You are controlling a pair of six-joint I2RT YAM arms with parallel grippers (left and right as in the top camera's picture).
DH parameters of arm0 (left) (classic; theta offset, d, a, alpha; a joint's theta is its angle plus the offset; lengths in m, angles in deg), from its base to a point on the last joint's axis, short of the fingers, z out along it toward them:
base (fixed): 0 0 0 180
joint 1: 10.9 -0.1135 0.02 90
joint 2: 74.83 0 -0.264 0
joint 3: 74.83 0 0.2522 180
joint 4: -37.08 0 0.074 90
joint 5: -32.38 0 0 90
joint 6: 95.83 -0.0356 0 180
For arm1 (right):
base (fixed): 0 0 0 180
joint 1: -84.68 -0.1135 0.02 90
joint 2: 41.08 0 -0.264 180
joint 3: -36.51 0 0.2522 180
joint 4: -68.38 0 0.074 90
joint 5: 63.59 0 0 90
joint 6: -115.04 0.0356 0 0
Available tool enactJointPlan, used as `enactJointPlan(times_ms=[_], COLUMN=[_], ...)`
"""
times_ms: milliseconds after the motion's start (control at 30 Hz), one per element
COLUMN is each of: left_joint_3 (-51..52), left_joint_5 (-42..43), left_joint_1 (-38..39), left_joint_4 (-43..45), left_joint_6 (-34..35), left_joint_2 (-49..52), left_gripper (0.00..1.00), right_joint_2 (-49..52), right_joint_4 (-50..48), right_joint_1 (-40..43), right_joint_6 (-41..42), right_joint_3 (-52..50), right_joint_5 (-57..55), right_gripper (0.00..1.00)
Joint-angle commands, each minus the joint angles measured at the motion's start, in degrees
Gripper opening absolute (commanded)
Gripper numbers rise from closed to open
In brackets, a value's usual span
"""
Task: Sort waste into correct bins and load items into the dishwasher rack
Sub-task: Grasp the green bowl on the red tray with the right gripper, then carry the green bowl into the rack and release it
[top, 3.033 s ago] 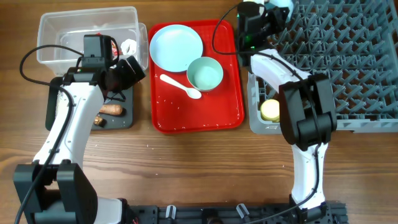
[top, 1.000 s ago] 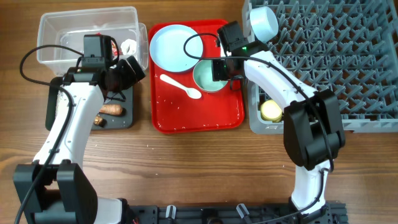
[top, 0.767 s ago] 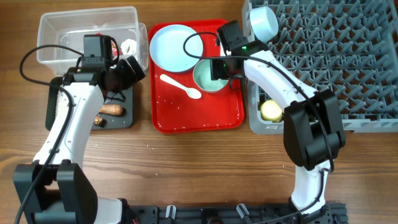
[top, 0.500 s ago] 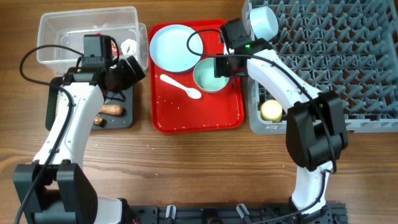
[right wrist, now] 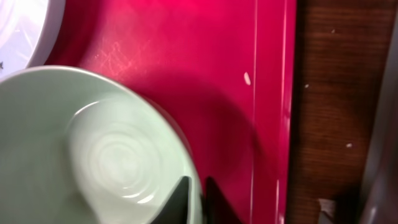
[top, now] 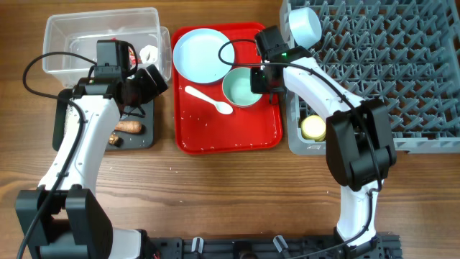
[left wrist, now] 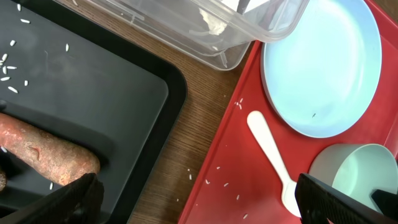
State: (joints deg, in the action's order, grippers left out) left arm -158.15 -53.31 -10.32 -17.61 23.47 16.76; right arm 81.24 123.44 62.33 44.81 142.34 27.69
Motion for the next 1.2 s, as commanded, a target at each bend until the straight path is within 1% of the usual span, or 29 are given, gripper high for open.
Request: enactJointPlan(times_ms=[0,100,200,367,433,500,533,667,733,767,867,967,1067,1167], left_joint_3=[-0.6,-0.6,-0.6,-0.6,-0.6,-0.6,-0.6,-0.6,-0.6,-0.6,-0.6,-0.6,-0.6,-0.6], left_joint_5=[-0.6,-0.6,-0.6,-0.6,-0.6,-0.6,-0.6,-0.6,-0.6,-0.6,-0.5,-0.6,-0.6,-0.6], left_joint_1=[-0.4,-0.4,-0.4,-0.4,-0.4,-0.4,-0.4,-0.4,-0.4,-0.4,-0.4,-0.4,-0.4,-0.4], left_joint_4=[0.1,0.1,0.1,0.1,0.1,0.1,0.1,0.1,0.1,0.1,0.1,0.1,0.1,0.1], left_joint_6=[-0.1,-0.1,-0.1,-0.1,-0.1,-0.1,-0.1,-0.1,-0.1,-0.1,-0.1,-0.1,-0.1,-0.1], left_joint_2=[-0.4,-0.4,-0.4,-0.4,-0.4,-0.4,-0.4,-0.4,-0.4,-0.4,-0.4,-0.4,-0.4,-0.4], left_gripper=[1.00,1.00,1.00,1.00,1.00,1.00,1.00,1.00,1.00,1.00,1.00,1.00,1.00,1.00], right_joint_2=[0.5,-2.1,-6.8,-17.7,-22.4,-24.8,-25.2,-24.6,-23.8,-23.1,-20.4,-17.9,-15.6,-12.7], right_joint_4=[0.7,1.5,2.3,2.4,2.9,3.6,4.0,6.0,6.4,6.9,7.5,7.3,5.9,3.7], right_joint_1=[0.1,0.8,2.0,4.7,5.4,5.5,5.5,5.5,5.5,5.5,5.5,5.5,5.5,5.5], right_joint_6=[-0.2,-0.2,-0.2,-0.2,-0.3,-0.2,-0.2,-0.2,-0.5,-2.0,-12.3,-19.8,-22.3,-26.8], right_joint_3=[0.5,0.8,1.8,2.4,2.4,2.4,2.4,1.8,0.9,0.7,0.5,0.5,0.5,0.5], right_joint_5=[2.9,2.6,-0.1,-11.1,-21.0,-29.2,-32.3,-52.2,-58.3,-60.1,-60.4,-61.4,-64.7,-66.0], right_gripper=[0.04,0.04,0.04,0.04,0.04,0.04,0.04,0.04,0.04,0.04,0.04,0.04,0.04,0.04])
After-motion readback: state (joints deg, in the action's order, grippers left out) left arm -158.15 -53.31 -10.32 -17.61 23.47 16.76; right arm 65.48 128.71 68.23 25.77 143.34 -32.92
